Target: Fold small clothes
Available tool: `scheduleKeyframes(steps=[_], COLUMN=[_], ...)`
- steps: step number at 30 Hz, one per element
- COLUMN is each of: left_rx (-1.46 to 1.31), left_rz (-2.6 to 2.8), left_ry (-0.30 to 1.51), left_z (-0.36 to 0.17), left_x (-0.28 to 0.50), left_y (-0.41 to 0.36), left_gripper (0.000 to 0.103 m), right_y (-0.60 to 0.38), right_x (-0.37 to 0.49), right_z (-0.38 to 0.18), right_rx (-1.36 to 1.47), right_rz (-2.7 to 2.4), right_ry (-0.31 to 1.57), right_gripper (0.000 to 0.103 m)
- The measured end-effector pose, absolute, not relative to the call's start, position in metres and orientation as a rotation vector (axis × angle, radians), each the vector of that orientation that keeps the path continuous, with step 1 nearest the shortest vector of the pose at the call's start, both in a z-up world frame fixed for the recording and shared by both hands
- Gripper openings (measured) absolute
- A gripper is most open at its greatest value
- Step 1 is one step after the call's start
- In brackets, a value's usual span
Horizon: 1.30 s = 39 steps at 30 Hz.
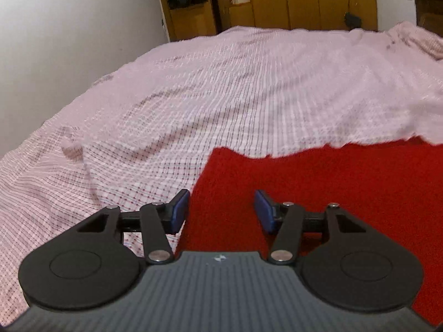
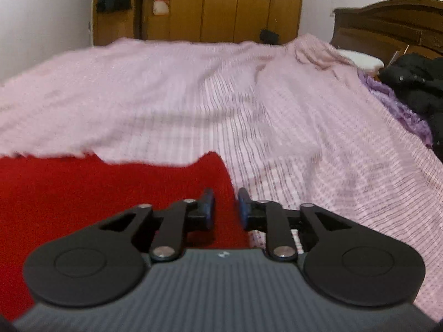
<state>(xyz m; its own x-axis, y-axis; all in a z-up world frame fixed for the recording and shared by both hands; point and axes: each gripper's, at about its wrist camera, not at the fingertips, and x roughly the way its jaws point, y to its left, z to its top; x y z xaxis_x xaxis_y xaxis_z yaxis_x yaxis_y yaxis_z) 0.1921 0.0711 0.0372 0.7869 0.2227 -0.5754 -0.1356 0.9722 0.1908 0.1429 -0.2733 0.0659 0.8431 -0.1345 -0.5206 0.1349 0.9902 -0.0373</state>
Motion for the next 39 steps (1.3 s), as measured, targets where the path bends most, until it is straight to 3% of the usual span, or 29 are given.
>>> scheduleKeyframes(steps=[8,11,16,29,34,39], left_rx=[0.154,0.108,0.153,0.147,0.088,0.124], left_rz=[-0.014,-0.133,-0.101,-0.084,-0.128,-0.115], left_ry=[0.625,0.69,0.73,0.718,0.75,0.725], left_z=[0.076,0.066,0.033,0.025,0.035,0.054], left_x=[0.15,0.153,0.177,0.2,0.196,0.178], left_y=[0.038,0.021,-0.002,0.0,0.014,0.019], left_gripper=[0.061,0.061,0.061,0.066,0.066,0.066], right_y=[-0.235,-0.214,-0.192,-0.21,-0.23,-0.231], right_x=[0.114,0.125,0.146,0.15,0.138,0.103], right_z=[0.083,0.063,0.042,0.04,0.049,0.075], right_rx=[0.067,0.027,-0.067,0.108,0.272,0.274], right_rz=[0.147,0.189,0.13,0.135,0.182,0.126], right_ry=[0.602,0.677,0.643,0.609,0.618,0.579], right_gripper=[0.026,0.026,0.026,0.027,0.04,0.063])
